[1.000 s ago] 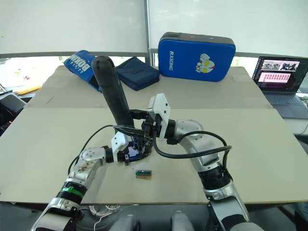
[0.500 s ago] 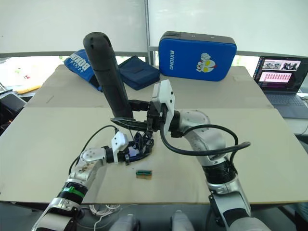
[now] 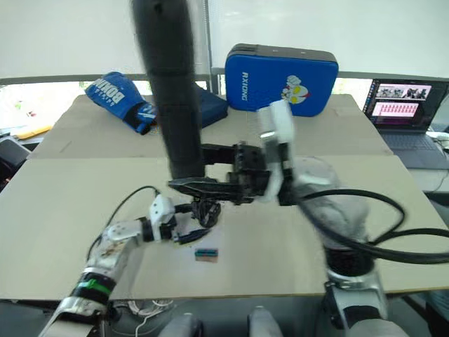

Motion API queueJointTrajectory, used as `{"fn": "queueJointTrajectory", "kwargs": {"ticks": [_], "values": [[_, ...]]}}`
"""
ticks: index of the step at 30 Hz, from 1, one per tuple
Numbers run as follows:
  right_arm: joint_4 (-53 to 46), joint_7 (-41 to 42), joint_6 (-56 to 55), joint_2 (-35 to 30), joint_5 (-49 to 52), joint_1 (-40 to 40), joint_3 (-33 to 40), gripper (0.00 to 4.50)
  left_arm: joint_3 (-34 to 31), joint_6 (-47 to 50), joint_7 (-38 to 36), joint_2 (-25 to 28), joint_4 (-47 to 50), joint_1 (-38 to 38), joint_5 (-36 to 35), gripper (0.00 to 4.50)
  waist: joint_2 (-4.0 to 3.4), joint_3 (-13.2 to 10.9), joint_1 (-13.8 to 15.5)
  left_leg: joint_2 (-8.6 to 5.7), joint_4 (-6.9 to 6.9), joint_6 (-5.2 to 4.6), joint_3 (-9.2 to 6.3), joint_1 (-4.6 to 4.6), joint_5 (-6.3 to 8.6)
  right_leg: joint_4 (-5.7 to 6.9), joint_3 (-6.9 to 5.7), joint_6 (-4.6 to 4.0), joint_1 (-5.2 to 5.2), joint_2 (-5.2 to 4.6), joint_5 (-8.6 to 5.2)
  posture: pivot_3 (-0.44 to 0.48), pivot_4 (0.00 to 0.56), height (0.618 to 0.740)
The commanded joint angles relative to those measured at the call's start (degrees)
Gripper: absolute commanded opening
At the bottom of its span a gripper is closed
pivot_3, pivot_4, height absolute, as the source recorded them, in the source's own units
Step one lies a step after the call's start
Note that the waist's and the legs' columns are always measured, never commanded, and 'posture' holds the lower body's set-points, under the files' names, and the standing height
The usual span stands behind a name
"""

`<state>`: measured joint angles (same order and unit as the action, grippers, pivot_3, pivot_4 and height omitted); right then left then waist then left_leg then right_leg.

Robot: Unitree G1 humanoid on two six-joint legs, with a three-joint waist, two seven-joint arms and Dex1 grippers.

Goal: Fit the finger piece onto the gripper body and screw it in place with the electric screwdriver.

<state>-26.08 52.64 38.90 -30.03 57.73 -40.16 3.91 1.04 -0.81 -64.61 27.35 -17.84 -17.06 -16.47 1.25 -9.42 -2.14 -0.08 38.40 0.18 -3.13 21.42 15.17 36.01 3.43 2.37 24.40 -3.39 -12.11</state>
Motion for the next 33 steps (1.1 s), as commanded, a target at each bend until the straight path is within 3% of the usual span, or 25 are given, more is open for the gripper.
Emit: {"fn": "queueJointTrajectory", "kwargs": {"ticks": [1,5,7,10,13,19,25,31,33], "values": [[-0.40,-2.23,8.17,-10.28,9.29,0.99,9.57,1.94,-6.13,4.09,-5.97,5.72,5.99,4.06,-8.04,4.46,0.01,-0.13,-0.05,0.00,-0.04,0.00,0.02,0.01,0.00,-0.01,0.00,-0.03,0.01,0.00,-0.02,0.000,0.150,0.740],[4.97,-0.92,22.76,-31.19,9.32,8.24,13.64,1.94,-12.53,3.20,-12.03,11.44,9.54,7.46,-14.07,4.46,0.01,-0.27,1.08,0.01,-0.07,0.00,0.09,0.07,0.00,-0.17,-0.03,-0.02,-0.01,-0.11,-0.06,0.000,0.150,0.740],[8.84,0.94,23.49,-41.98,-0.54,16.27,10.98,1.94,-15.02,2.72,-14.39,14.69,10.24,8.27,-15.05,4.46,0.00,-0.27,1.41,0.01,-0.06,0.00,0.15,0.14,0.00,-0.33,-0.03,-0.01,0.00,-0.12,-0.07,0.000,0.150,0.740],[12.98,1.14,24.62,-51.67,-10.28,21.46,2.99,1.94,-16.85,2.38,-17.49,17.02,10.26,9.15,-16.52,4.46,-0.02,-0.28,1.39,-0.03,-0.05,0.00,0.25,0.25,0.00,-0.40,0.00,0.12,0.07,-0.13,-0.16,0.000,0.150,0.740],[18.65,-2.95,28.35,-49.35,-16.64,16.71,-5.15,1.94,-17.21,2.41,-18.27,17.87,9.58,9.83,-16.28,4.46,-0.09,-0.32,0.70,0.01,-0.06,0.00,0.41,0.31,0.00,-0.53,0.03,0.16,0.20,-0.12,-0.15,0.000,0.150,0.740],[28.03,0.01,25.85,-43.62,-29.11,8.98,-18.88,1.94,-16.87,2.77,-18.30,17.78,8.71,9.39,-15.62,4.46,-0.17,-0.39,-0.42,0.08,-0.11,0.00,0.61,0.70,0.00,-0.08,0.31,0.01,0.89,0.07,-0.07,0.000,0.150,0.740],[36.77,4.51,22.08,-39.25,-36.55,3.59,-23.77,1.94,-16.57,2.83,-15.98,16.87,9.77,9.33,-15.32,4.46,-0.23,-0.46,-0.30,-0.01,0.01,0.00,0.63,0.79,0.00,-0.16,0.35,0.10,0.86,-0.03,-0.02,0.000,0.150,0.740],[41.16,7.34,20.29,-36.77,-40.72,2.15,-24.17,1.94,-15.32,4.69,-14.36,17.63,9.66,10.40,-13.82,4.46,-0.21,-0.46,-0.30,-0.02,0.02,0.00,0.60,0.78,0.00,-0.12,0.34,0.10,0.84,-0.01,-0.01,0.000,0.150,0.740],[41.59,7.80,19.24,-36.61,-41.69,2.06,-23.50,2.96,-15.27,3.34,-14.30,17.81,8.87,10.23,-12.68,4.50,-0.16,-0.44,-0.31,-0.01,0.05,0.00,0.60,0.72,0.00,-0.12,0.34,0.10,0.77,0.00,0.00,0.000,0.150,0.740]]}}
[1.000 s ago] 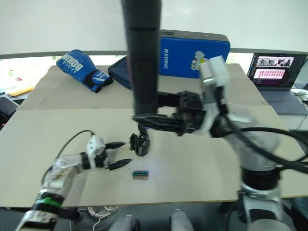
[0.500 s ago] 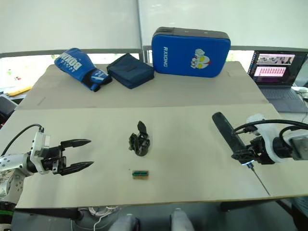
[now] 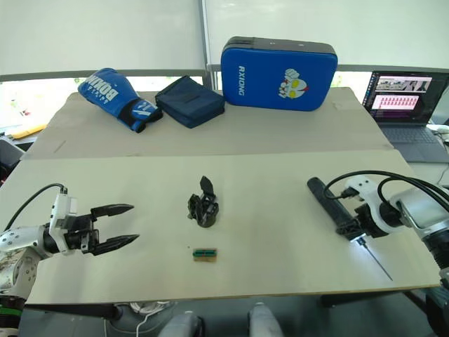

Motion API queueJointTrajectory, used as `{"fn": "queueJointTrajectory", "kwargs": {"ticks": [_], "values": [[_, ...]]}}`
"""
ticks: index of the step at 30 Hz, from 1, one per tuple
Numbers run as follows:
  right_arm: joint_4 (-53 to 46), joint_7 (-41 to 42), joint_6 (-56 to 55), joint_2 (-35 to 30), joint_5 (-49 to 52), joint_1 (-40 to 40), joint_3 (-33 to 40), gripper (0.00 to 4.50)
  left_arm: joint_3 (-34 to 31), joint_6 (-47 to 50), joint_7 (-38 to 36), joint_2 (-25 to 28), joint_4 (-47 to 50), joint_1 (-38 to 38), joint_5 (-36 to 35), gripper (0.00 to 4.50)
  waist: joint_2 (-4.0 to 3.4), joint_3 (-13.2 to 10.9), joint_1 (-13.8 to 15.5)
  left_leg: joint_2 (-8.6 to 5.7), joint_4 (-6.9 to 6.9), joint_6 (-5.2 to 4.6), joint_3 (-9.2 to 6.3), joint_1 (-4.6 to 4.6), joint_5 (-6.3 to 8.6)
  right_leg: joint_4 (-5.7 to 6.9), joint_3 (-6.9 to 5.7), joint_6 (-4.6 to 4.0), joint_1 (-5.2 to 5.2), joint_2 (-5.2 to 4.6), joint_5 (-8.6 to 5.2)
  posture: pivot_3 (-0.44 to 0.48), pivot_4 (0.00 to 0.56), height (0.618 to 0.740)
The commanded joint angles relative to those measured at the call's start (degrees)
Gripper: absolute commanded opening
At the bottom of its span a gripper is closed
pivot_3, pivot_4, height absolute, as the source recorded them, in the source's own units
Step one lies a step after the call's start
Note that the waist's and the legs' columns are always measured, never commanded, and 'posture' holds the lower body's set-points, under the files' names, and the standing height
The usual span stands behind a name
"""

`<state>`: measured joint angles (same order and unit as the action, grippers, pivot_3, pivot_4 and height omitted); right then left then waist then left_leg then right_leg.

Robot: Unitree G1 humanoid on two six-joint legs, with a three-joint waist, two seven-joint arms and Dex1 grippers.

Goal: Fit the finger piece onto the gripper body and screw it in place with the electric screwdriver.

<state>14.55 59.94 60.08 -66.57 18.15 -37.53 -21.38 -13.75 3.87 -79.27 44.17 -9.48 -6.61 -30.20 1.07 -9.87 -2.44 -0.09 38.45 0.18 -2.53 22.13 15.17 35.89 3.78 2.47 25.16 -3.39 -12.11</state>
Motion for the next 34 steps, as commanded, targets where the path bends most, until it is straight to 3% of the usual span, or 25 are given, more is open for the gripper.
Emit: {"fn": "queueJointTrajectory", "kwargs": {"ticks": [1,4,5,9,13,17,20,22,27,34], "values": [[1.00,0.49,-2.49,-0.20,-2.40,-0.66,2.52,3.26,-0.55,-1.69,0.67,1.09,0.22,-0.44,1.55,4.50,0.01,0.01,-0.02,0.00,0.01,0.00,0.00,-0.02,0.00,0.00,0.00,0.00,-0.02,0.00,0.00,0.000,0.150,0.740],[0.89,1.82,-4.51,-2.01,-3.04,-0.69,4.79,4.30,-0.84,-2.75,1.07,1.46,-0.63,-1.32,2.60,4.50,-0.01,-0.01,0.01,-0.01,0.05,0.00,0.01,-0.01,0.00,0.03,0.00,0.00,-0.01,-0.01,0.00,0.000,0.150,0.740],[0.81,2.44,-5.13,-2.81,-3.13,-0.65,5.63,4.41,-1.00,-3.02,1.49,1.62,-1.05,-1.68,2.96,4.50,-0.05,-0.03,0.05,-0.01,0.05,0.00,0.01,0.00,0.00,0.04,0.00,0.00,0.01,-0.01,0.00,0.000,0.150,0.740],[-1.74,7.16,-9.95,-6.95,-1.13,1.95,11.11,4.41,-1.59,-4.07,3.14,2.61,-2.70,-2.71,4.48,4.50,-0.09,-0.05,0.38,-0.02,0.05,0.00,-0.01,0.00,0.00,0.09,0.00,0.00,0.02,-0.01,0.00,0.000,0.150,0.740],[-7.45,15.96,-20.53,-10.21,4.19,10.38,22.31,4.41,-2.63,-6.52,4.83,4.51,-4.14,-2.49,6.74,4.50,-0.09,-0.05,0.39,0.00,0.04,0.00,-0.02,0.02,0.00,0.09,-0.02,0.00,0.02,0.00,0.00,0.000,0.150,0.740],[-15.35,22.98,-34.08,-3.81,11.43,20.51,38.48,4.41,-3.94,-9.46,4.66,6.52,-5.80,-1.45,7.81,4.50,-0.06,-0.04,0.00,0.04,0.04,0.00,0.01,-0.09,0.00,0.12,-0.02,0.01,-0.07,0.03,0.00,0.000,0.150,0.740],[-23.96,21.81,-40.73,5.12,15.37,26.01,44.12,4.41,-5.23,-11.87,4.80,7.73,-6.92,0.61,8.63,4.50,0.01,-0.01,-0.06,0.04,0.04,0.00,-0.02,-0.13,0.00,0.18,0.00,0.00,-0.10,0.05,0.00,0.000,0.150,0.740],[-28.21,21.17,-44.12,10.16,17.05,28.42,45.48,4.41,-5.88,-12.54,5.15,8.08,-7.15,1.83,8.65,4.50,0.00,-0.01,0.03,0.05,0.03,0.00,-0.04,-0.17,0.00,0.23,0.00,-0.01,-0.11,0.06,0.00,0.000,0.150,0.740],[-34.43,20.48,-52.49,17.70,14.34,34.21,40.96,4.41,-7.01,-14.76,8.05,6.83,-6.46,4.98,9.44,4.50,0.00,-0.01,0.75,0.01,0.18,0.00,-0.07,-0.12,0.00,0.25,0.00,0.01,-0.15,-0.01,0.01,0.000,0.150,0.740],[-32.84,19.66,-56.18,18.64,12.74,34.95,38.98,4.41,-6.94,-15.33,10.11,6.13,-5.39,5.22,9.21,4.50,0.03,-0.01,1.70,-0.01,0.41,0.01,-0.06,-0.25,0.00,0.24,-0.01,0.06,-0.35,-0.01,0.04,0.000,0.150,0.740]]}}
